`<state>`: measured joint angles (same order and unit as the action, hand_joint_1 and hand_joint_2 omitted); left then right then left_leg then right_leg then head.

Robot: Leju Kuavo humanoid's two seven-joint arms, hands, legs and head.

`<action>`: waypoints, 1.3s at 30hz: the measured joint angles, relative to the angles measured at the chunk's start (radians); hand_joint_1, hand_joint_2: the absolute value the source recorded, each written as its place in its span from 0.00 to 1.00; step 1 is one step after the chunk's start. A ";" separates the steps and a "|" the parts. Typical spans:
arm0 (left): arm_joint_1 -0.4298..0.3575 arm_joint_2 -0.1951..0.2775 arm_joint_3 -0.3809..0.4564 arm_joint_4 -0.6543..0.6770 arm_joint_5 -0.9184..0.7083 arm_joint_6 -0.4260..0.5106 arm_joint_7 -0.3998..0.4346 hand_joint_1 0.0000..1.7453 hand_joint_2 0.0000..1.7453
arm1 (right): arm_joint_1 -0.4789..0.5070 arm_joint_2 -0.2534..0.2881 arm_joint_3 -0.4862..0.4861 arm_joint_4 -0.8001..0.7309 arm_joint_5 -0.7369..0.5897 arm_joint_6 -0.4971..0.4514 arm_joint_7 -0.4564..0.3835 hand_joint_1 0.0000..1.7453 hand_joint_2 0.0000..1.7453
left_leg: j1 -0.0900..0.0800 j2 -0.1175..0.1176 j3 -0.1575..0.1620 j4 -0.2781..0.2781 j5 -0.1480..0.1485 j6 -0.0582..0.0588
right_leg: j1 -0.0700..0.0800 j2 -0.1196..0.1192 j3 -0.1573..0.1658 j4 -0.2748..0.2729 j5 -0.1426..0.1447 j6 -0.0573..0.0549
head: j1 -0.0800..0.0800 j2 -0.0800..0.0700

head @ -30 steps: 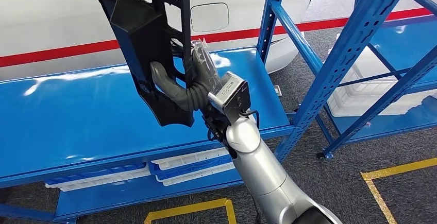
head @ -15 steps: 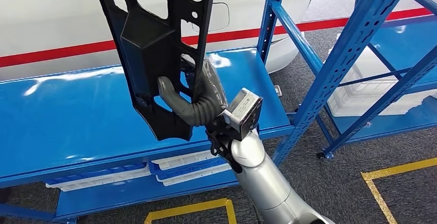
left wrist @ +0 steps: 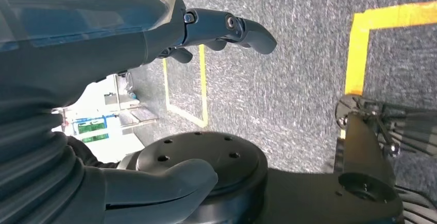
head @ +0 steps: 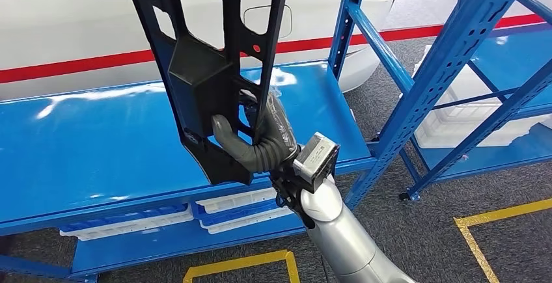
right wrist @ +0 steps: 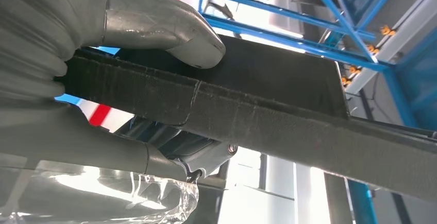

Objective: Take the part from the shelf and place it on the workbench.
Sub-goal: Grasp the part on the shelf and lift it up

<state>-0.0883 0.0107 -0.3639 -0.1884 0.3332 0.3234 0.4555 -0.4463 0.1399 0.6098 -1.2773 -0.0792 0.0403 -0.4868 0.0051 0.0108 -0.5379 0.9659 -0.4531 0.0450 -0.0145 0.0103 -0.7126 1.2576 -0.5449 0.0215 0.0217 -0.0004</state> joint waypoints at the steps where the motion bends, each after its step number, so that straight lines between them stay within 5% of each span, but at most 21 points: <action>1: 0.000 0.000 0.000 0.000 -0.002 -0.002 0.000 0.00 1.00 | 0.005 -0.004 0.001 0.000 0.002 0.000 0.000 1.00 1.00 | 0.001 0.001 -0.001 0.001 0.000 -0.001 | -0.002 0.000 -0.006 0.024 -0.004 0.006 | 0.000 0.000; 2: -0.001 0.000 0.000 0.000 -0.005 -0.003 0.000 0.00 1.00 | 0.008 -0.008 0.001 0.000 0.004 0.000 -0.001 1.00 1.00 | 0.003 0.001 -0.002 0.004 0.000 -0.003 | -0.006 -0.001 0.008 0.007 0.008 0.017 | 0.000 0.000; 4: -0.003 0.000 0.000 0.000 -0.008 -0.004 0.000 0.00 1.00 | 0.010 -0.011 0.002 0.000 0.005 0.000 -0.002 1.00 1.00 | 0.008 0.001 -0.005 0.014 -0.004 -0.013 | -0.016 -0.005 0.082 -0.120 0.051 0.040 | 0.000 0.000; 6: -0.009 0.004 0.000 0.000 -0.009 -0.003 0.000 0.00 1.00 | 0.011 -0.012 0.005 -0.001 0.006 -0.001 -0.003 1.00 1.00 | 0.007 -0.001 -0.015 0.028 -0.010 -0.028 | -0.016 -0.002 0.139 -0.215 0.073 0.045 | 0.000 0.000; 11: -0.018 0.010 -0.001 0.000 -0.012 -0.003 0.000 0.00 1.00 | 0.012 -0.014 0.008 -0.003 0.012 -0.002 -0.004 1.00 1.00 | 0.012 -0.007 -0.039 0.064 -0.032 -0.050 | -0.016 0.005 0.130 -0.226 0.078 0.005 | -0.002 0.000; 14: -0.020 0.009 -0.001 0.000 -0.013 -0.009 0.000 0.00 1.00 | 0.011 -0.013 0.009 -0.003 0.016 -0.002 -0.004 1.00 1.00 | 0.015 -0.009 -0.106 0.224 -0.141 -0.059 | -0.010 0.003 0.114 -0.226 0.091 -0.018 | -0.002 0.000; 16: -0.019 0.008 -0.001 0.000 -0.013 -0.011 0.000 0.00 1.00 | 0.012 -0.013 0.009 -0.002 0.017 -0.002 -0.004 1.00 1.00 | 0.015 -0.009 -0.141 0.320 -0.179 -0.057 | 0.000 0.003 0.102 -0.226 0.099 -0.028 | -0.002 0.000; 18: -0.019 0.008 -0.002 0.000 -0.013 -0.013 0.000 0.00 1.00 | 0.012 -0.013 0.010 -0.002 0.018 -0.002 -0.004 1.00 1.00 | 0.013 -0.009 -0.107 0.281 -0.146 -0.046 | 0.009 0.003 0.093 -0.226 0.107 -0.032 | -0.002 0.000; 20: -0.020 0.009 -0.002 0.000 -0.013 -0.020 0.000 0.00 1.00 | 0.010 -0.012 0.010 -0.002 0.019 -0.002 -0.004 1.00 1.00 | 0.006 -0.008 -0.022 0.147 -0.097 -0.024 | 0.016 0.004 0.088 -0.226 0.115 -0.031 | -0.002 0.000; 22: -0.022 0.010 -0.002 0.000 -0.017 -0.030 0.000 0.00 1.00 | 0.006 -0.010 0.010 -0.002 0.020 -0.001 -0.004 1.00 1.00 | -0.006 -0.004 0.029 0.059 -0.077 -0.011 | 0.016 0.002 0.085 -0.227 0.124 -0.023 | -0.002 0.000; 26: -0.022 0.011 -0.003 0.000 -0.021 -0.040 0.000 0.00 1.00 | 0.002 -0.009 0.012 -0.001 0.023 0.001 -0.004 1.00 1.00 | -0.012 0.003 0.029 0.022 -0.046 0.001 | 0.013 -0.004 0.074 -0.222 0.128 -0.002 | -0.002 0.000; 29: -0.022 0.011 -0.003 -0.001 -0.020 -0.044 0.000 0.00 1.00 | -0.002 -0.012 0.014 0.001 0.023 0.001 -0.004 1.00 1.00 | -0.005 0.008 0.010 0.002 -0.012 0.008 | 0.013 -0.005 0.022 -0.089 0.032 -0.011 | 0.000 0.000; 31: -0.019 0.009 -0.003 -0.001 -0.018 -0.044 0.000 0.00 1.00 | 0.000 -0.016 0.015 0.003 0.022 0.001 -0.003 1.00 1.00 | -0.004 0.009 -0.010 0.003 0.001 0.005 | 0.007 -0.005 -0.003 0.018 -0.014 -0.006 | 0.001 0.000; 33: -0.017 0.007 -0.003 -0.001 -0.017 -0.045 0.000 0.00 1.00 | 0.001 -0.019 0.016 0.006 0.022 0.001 -0.003 1.00 1.00 | 0.000 0.010 -0.028 0.007 0.012 -0.002 | -0.001 -0.006 0.032 0.005 -0.002 0.016 | 0.001 0.000; 35: -0.016 0.007 -0.003 -0.001 -0.015 -0.044 0.000 0.00 1.00 | -0.001 -0.019 0.017 0.008 0.022 0.001 -0.003 1.00 1.00 | 0.003 0.009 -0.044 0.020 0.016 -0.011 | -0.011 -0.008 0.127 -0.130 0.028 0.037 | 0.001 0.000; 37: -0.017 0.007 -0.003 -0.001 -0.013 -0.043 0.000 0.00 1.00 | -0.002 -0.019 0.019 0.009 0.023 0.001 -0.003 1.00 1.00 | 0.001 0.008 -0.059 0.037 0.019 -0.022 | -0.011 -0.006 0.188 -0.227 0.033 0.040 | 0.000 0.000; 39: -0.017 0.007 -0.003 0.000 -0.012 -0.039 0.000 0.00 1.00 | -0.003 -0.018 0.020 0.009 0.024 0.002 -0.003 1.00 1.00 | 0.000 0.006 -0.068 0.047 0.025 -0.032 | -0.008 -0.003 0.188 -0.235 0.030 0.030 | -0.001 0.000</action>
<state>-0.1050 0.0178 -0.3669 -0.1889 0.3216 0.2842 0.4555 -0.4488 0.1216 0.6296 -1.2678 -0.0556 0.0422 -0.4902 0.0048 0.0166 -0.6063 1.0127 -0.4283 0.0128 -0.0226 0.0074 -0.5246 1.0226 -0.5145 0.0518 0.0205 -0.0004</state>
